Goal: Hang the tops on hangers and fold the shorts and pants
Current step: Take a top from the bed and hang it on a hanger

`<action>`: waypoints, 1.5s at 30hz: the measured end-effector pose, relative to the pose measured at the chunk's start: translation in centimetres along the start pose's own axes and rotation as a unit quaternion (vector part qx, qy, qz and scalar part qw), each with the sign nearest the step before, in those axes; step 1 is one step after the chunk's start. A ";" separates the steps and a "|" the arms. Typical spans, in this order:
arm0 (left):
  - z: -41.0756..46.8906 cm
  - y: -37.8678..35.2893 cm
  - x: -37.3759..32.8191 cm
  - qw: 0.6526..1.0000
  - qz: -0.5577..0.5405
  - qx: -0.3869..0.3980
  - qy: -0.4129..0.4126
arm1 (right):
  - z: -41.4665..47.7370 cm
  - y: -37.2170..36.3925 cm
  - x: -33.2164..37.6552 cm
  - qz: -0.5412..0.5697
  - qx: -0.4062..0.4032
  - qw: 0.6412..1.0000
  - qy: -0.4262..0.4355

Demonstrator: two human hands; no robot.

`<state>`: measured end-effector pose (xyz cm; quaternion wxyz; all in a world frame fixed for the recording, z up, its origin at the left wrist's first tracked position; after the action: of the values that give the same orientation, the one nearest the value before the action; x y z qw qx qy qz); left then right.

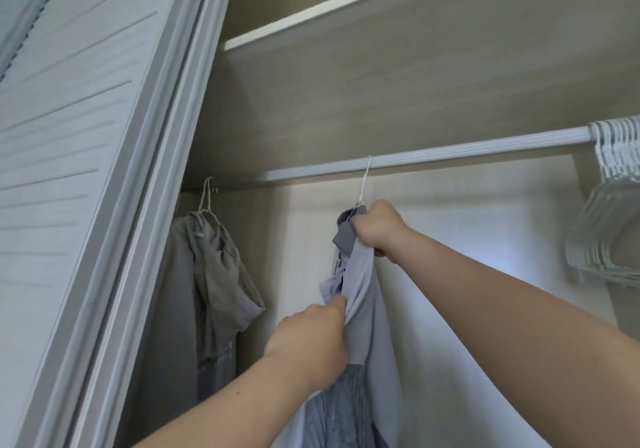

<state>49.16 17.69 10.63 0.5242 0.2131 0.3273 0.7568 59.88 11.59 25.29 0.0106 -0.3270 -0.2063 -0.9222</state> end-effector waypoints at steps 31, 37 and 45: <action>-5.5 4.6 9.1 0.961 0.211 0.097 0.151 | -2.9 -13.4 4.1 -0.040 0.121 0.976 0.176; -5.3 4.5 10.7 0.934 0.295 0.095 0.176 | -1.1 -18.6 5.9 -0.040 0.128 0.974 0.181; -5.8 3.5 12.0 0.912 0.362 0.089 0.171 | 0.3 -23.3 4.5 0.023 0.191 0.974 0.120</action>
<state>38.69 26.45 8.83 0.1299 0.2301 0.3783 0.8872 52.94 33.53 19.54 0.1188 -0.2109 -0.3683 -0.8976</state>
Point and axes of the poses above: each hand's wrist, its own z-axis towards the middle knuckle, its own y-axis out of the back of the hand, x = y × z, the point moved 3 cm from there along z, towards the middle knuckle, and after that the axes turned 3 degrees about -z, right-handed, at the moved point
